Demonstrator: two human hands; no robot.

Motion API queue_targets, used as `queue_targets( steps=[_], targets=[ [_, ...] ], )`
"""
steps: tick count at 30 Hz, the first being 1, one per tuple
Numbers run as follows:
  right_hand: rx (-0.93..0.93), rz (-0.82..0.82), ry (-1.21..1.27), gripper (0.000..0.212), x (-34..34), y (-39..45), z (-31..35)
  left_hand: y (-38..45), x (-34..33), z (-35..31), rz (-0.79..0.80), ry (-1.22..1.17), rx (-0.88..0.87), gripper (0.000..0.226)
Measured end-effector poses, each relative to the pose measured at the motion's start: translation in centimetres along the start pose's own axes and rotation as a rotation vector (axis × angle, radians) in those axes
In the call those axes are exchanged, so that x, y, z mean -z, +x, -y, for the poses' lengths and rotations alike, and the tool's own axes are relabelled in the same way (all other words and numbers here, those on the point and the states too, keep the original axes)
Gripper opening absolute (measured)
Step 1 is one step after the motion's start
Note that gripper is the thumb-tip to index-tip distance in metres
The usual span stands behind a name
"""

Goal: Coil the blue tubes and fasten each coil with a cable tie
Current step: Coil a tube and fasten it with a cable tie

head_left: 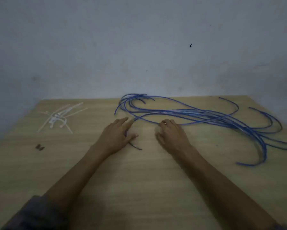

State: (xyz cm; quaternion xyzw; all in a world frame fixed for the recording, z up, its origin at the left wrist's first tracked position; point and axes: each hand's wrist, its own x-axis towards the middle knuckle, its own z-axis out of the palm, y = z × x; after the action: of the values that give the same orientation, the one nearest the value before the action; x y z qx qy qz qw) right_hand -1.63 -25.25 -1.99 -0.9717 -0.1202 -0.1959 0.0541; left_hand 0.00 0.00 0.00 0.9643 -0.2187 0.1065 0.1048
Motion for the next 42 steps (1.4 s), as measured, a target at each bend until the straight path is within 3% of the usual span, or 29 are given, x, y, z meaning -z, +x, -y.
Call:
queue_targets(
  steps=[6,13,18,26,33,37,42],
  targets=[
    [-0.036,-0.037,0.042,0.024,-0.3,-0.5,0.3,-1.3,-1.5,-0.1,0.028,-0.032,0.03,0.079],
    [-0.081,0.006,0.101,0.036,-0.7,1.6,0.5,-1.1,-2.6,0.6,-0.052,-0.109,0.038,0.052],
    [-0.106,0.01,0.178,0.033,-1.6,1.8,0.1,-1.0,-2.9,0.7,-0.058,-0.11,0.034,0.071],
    [-0.073,0.042,0.216,0.023,-1.2,1.6,0.9,-0.9,-3.0,0.6,-0.096,-0.109,0.021,0.065],
    [0.02,-0.214,0.259,0.034,-0.5,0.9,1.8,1.0,-2.4,0.7,-0.194,-0.08,0.015,0.07],
    [0.155,-0.47,0.252,0.037,-0.5,1.3,1.2,2.8,-2.1,1.3,-0.268,-0.166,0.0,0.041],
    [0.056,-0.616,0.309,0.038,-0.3,1.4,0.8,4.4,-1.1,1.1,-0.306,-0.498,0.042,0.017]
  ],
)
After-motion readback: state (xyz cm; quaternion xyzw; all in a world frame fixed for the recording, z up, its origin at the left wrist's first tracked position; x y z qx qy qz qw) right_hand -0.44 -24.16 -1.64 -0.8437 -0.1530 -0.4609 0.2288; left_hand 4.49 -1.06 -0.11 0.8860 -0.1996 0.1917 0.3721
